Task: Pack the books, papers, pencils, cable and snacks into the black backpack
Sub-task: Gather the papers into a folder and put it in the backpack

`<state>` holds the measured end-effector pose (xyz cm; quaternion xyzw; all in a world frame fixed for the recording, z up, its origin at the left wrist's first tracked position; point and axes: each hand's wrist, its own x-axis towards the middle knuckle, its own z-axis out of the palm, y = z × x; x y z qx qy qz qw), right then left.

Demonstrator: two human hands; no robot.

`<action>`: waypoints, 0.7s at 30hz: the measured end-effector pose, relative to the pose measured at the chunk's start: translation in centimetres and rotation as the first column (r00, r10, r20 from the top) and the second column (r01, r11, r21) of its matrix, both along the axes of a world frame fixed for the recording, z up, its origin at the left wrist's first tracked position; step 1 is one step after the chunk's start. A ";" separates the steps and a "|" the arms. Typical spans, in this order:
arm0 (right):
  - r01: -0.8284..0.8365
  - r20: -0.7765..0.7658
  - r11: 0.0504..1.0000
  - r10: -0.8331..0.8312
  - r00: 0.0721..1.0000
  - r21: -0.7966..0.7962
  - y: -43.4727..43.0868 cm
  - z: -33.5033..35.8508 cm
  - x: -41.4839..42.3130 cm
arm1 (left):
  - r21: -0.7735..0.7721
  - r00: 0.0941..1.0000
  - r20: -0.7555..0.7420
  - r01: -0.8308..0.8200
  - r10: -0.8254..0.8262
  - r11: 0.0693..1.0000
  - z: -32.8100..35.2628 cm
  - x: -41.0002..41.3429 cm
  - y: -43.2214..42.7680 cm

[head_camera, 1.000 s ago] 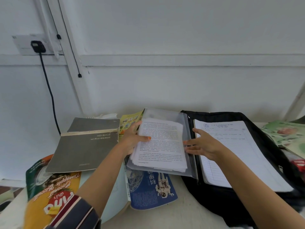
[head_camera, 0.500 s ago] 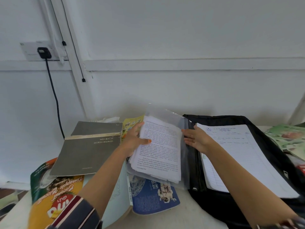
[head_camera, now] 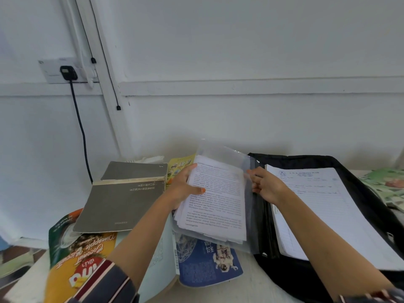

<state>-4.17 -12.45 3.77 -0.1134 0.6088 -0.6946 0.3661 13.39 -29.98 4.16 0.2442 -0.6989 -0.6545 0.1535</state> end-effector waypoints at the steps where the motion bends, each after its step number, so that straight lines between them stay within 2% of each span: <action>1: -0.007 -0.036 1.000 0.008 0.999 0.026 0.2 -0.1 -0.1 | 0.012 1.000 -0.013 -0.009 0.009 1.000 0.0 0.0 0.0; 5: -0.020 -0.156 0.993 0.038 0.987 0.116 0.3 0.2 -0.3 | 0.054 0.999 -0.047 -0.012 0.015 0.998 0.0 -0.1 0.0; 12: -0.010 -0.045 0.996 0.014 0.999 0.094 -0.2 1.5 1.2 | 0.068 0.998 -0.061 0.013 -0.009 0.998 0.2 0.1 0.1; 17: 0.070 0.115 0.997 -0.066 0.991 -0.032 -0.1 1.5 1.6 | 0.049 1.000 -0.011 0.028 -0.027 0.998 0.2 0.2 0.2; 21: 0.040 0.079 0.999 -0.041 0.996 0.015 -0.4 1.9 1.9 | -0.044 0.998 0.037 0.043 -0.042 0.998 0.2 0.1 0.1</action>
